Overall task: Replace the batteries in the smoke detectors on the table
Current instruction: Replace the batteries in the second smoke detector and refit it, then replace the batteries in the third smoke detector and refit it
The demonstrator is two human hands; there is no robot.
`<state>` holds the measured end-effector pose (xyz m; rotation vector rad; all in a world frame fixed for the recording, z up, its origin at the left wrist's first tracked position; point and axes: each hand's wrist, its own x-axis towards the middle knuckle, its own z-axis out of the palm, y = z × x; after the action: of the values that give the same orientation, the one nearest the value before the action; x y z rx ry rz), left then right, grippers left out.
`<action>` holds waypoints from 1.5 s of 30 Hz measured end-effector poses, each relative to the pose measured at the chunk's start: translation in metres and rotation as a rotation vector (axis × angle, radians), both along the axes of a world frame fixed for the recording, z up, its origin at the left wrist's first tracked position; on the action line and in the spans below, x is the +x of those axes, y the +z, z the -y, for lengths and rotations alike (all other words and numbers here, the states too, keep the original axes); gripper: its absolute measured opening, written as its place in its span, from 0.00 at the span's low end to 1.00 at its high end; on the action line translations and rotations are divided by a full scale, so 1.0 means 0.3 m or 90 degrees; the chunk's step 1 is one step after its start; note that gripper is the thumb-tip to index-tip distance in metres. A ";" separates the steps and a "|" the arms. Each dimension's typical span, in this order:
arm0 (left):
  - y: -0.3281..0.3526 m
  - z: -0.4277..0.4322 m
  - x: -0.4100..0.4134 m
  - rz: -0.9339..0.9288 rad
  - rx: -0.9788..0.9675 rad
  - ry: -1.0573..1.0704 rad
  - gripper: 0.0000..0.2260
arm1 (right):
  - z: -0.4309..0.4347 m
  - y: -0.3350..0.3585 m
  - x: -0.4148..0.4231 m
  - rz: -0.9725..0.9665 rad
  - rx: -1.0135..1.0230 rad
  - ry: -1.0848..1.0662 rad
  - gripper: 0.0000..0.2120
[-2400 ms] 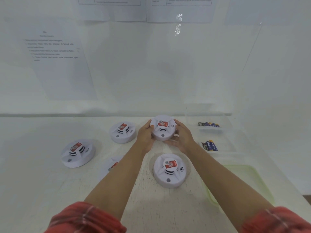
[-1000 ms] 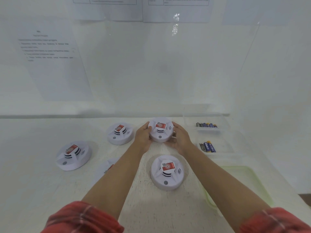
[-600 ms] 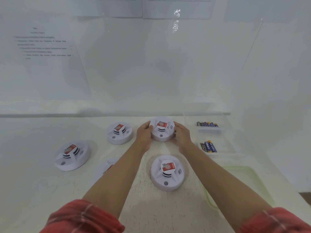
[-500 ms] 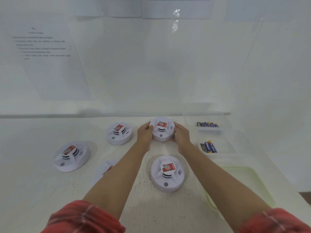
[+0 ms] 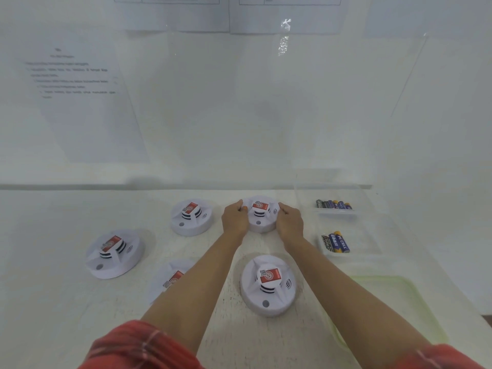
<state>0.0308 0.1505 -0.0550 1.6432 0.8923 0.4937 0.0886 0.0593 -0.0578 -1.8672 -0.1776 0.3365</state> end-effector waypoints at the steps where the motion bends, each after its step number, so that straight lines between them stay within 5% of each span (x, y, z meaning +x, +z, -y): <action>1: 0.001 -0.001 0.001 -0.001 -0.002 0.000 0.18 | 0.001 -0.001 0.002 0.002 -0.002 0.003 0.17; 9: 0.030 -0.002 -0.018 0.060 -0.026 0.012 0.18 | 0.031 0.042 -0.009 0.039 -0.071 0.075 0.20; 15: 0.126 -0.075 -0.117 0.166 0.017 0.111 0.15 | 0.001 0.155 -0.078 0.194 -0.138 0.105 0.20; 24: 0.103 -0.284 -0.386 -0.029 0.212 0.086 0.16 | -0.236 0.175 -0.263 0.198 -0.202 0.373 0.18; 27: 0.083 -0.347 -0.435 -0.070 0.207 0.030 0.17 | -0.313 0.142 -0.293 0.189 -0.247 0.350 0.09; 31: 0.082 -0.393 -0.457 -0.106 0.209 -0.061 0.20 | -0.354 0.133 -0.335 0.154 -0.274 0.303 0.22; 37: 0.081 -0.409 -0.445 -0.128 0.197 -0.189 0.22 | -0.379 0.099 -0.362 0.097 -0.287 0.226 0.22; 43: 0.082 -0.399 -0.411 -0.077 0.198 -0.223 0.04 | -0.386 0.104 -0.359 0.111 -0.261 0.211 0.12; 45: 0.080 -0.402 -0.406 -0.070 0.184 -0.229 0.06 | -0.387 0.104 -0.357 0.112 -0.241 0.217 0.13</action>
<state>-0.0911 0.2711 -0.0311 2.0597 0.6020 0.2935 -0.0186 0.1753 -0.0267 -2.2431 -0.5914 0.4622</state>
